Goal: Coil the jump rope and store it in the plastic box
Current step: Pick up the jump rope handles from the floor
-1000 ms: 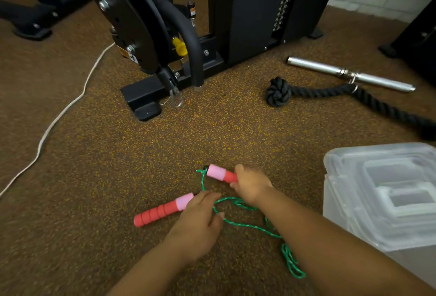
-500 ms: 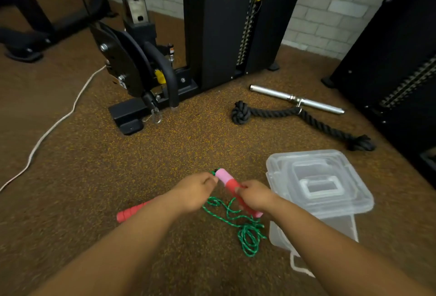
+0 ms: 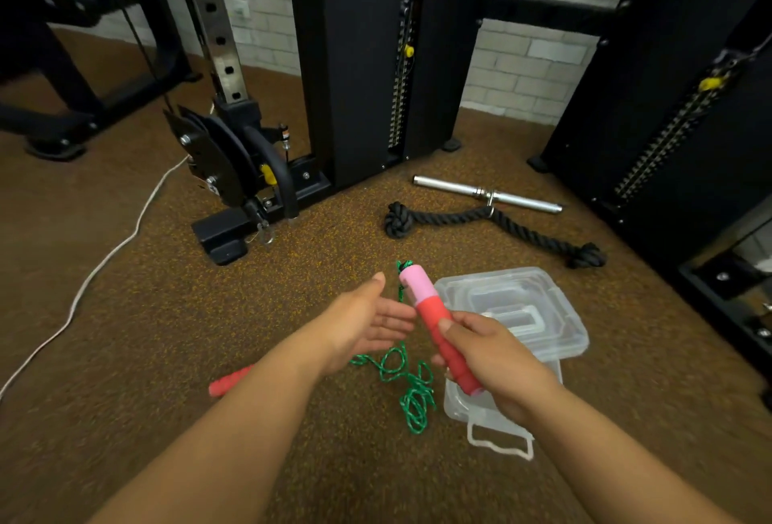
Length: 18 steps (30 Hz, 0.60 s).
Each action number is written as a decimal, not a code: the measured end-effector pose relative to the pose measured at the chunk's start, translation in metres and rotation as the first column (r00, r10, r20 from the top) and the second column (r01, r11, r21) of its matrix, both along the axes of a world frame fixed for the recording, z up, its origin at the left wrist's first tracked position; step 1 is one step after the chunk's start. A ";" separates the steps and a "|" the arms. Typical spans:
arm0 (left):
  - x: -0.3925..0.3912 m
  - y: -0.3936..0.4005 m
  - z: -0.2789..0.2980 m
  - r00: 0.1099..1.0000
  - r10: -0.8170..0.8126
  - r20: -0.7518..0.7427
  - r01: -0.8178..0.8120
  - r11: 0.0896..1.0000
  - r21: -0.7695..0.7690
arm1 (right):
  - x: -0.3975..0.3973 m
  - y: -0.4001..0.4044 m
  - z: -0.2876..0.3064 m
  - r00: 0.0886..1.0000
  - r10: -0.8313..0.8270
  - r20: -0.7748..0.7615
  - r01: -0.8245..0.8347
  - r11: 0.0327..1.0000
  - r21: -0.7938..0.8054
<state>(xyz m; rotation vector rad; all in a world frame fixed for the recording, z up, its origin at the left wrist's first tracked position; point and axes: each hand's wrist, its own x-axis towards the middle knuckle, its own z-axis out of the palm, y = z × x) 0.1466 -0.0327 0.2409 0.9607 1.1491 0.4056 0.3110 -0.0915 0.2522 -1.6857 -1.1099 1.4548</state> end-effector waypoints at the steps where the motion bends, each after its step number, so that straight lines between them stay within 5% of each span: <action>1: 0.001 -0.004 0.000 0.999 0.008 0.033 -0.006 0.999 -0.032 | 0.001 -0.008 0.002 0.999 -0.024 -0.033 0.024 1.000 0.006; 8: -0.010 -0.015 -0.003 0.971 0.003 0.238 0.037 0.986 -0.164 | 0.001 -0.034 0.018 0.945 -0.045 -0.324 0.048 0.999 0.003; 14: -0.010 -0.012 0.000 0.892 0.082 0.444 0.048 0.960 -0.276 | 0.000 -0.051 0.033 0.661 0.050 -0.749 -0.144 0.988 -0.061; 18: -0.009 -0.007 0.007 0.797 0.190 0.574 0.019 0.941 -0.337 | 0.007 -0.056 0.020 0.578 0.167 -0.799 -0.355 0.933 -0.062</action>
